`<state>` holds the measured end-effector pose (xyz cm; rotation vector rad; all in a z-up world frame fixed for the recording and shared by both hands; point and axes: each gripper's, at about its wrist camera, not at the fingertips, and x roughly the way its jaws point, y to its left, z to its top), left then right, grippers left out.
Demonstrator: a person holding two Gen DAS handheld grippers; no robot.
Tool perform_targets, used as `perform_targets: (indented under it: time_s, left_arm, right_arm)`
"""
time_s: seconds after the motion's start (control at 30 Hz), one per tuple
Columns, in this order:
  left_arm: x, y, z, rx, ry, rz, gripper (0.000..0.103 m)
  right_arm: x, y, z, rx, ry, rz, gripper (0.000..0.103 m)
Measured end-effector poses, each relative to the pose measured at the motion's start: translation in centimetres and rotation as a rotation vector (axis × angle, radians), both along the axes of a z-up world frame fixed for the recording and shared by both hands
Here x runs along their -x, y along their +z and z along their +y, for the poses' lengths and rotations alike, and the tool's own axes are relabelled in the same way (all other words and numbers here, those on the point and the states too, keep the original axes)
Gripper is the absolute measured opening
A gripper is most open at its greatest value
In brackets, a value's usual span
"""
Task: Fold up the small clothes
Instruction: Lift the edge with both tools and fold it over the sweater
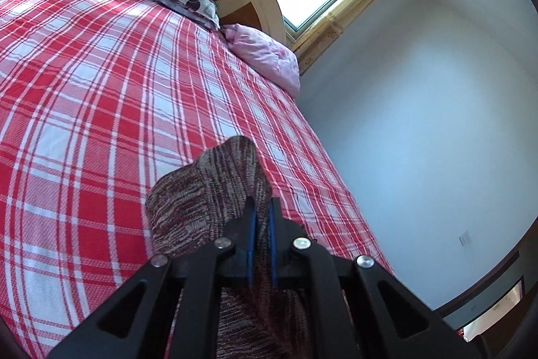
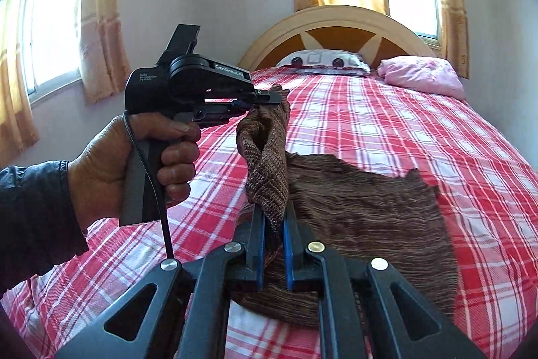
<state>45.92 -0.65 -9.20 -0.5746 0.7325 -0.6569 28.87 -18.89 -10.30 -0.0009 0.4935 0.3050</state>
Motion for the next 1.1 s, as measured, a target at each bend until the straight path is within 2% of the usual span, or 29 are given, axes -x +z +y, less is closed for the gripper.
perform_targets:
  time_s: [0.3,0.77,0.97,1.1]
  left_arm:
    - [-0.6,-0.7,-7.4,-0.034,-0.086,0.013,0.007]
    - [-1.1,-2.8,-15.7,-0.124,-0.186,0.065,0.007]
    - [-0.3,-3.4,-18.1,-0.191,-0.214,0.068,0.007]
    - [0.1,-3.8,-19.6,-0.269,-0.236,0.069,0.008]
  right_arm:
    - [0.1,-1.0,-6.8,-0.068,-0.104,0.038,0.008]
    - [0.8,-5.4,-13.8,-0.194,-0.198,0.190,0.008]
    - [1.6,-7.5,-16.0,-0.224,-0.246,0.245,0.004]
    - [1.9,-7.9,-16.9,-0.249,-0.263,0.269,0.004]
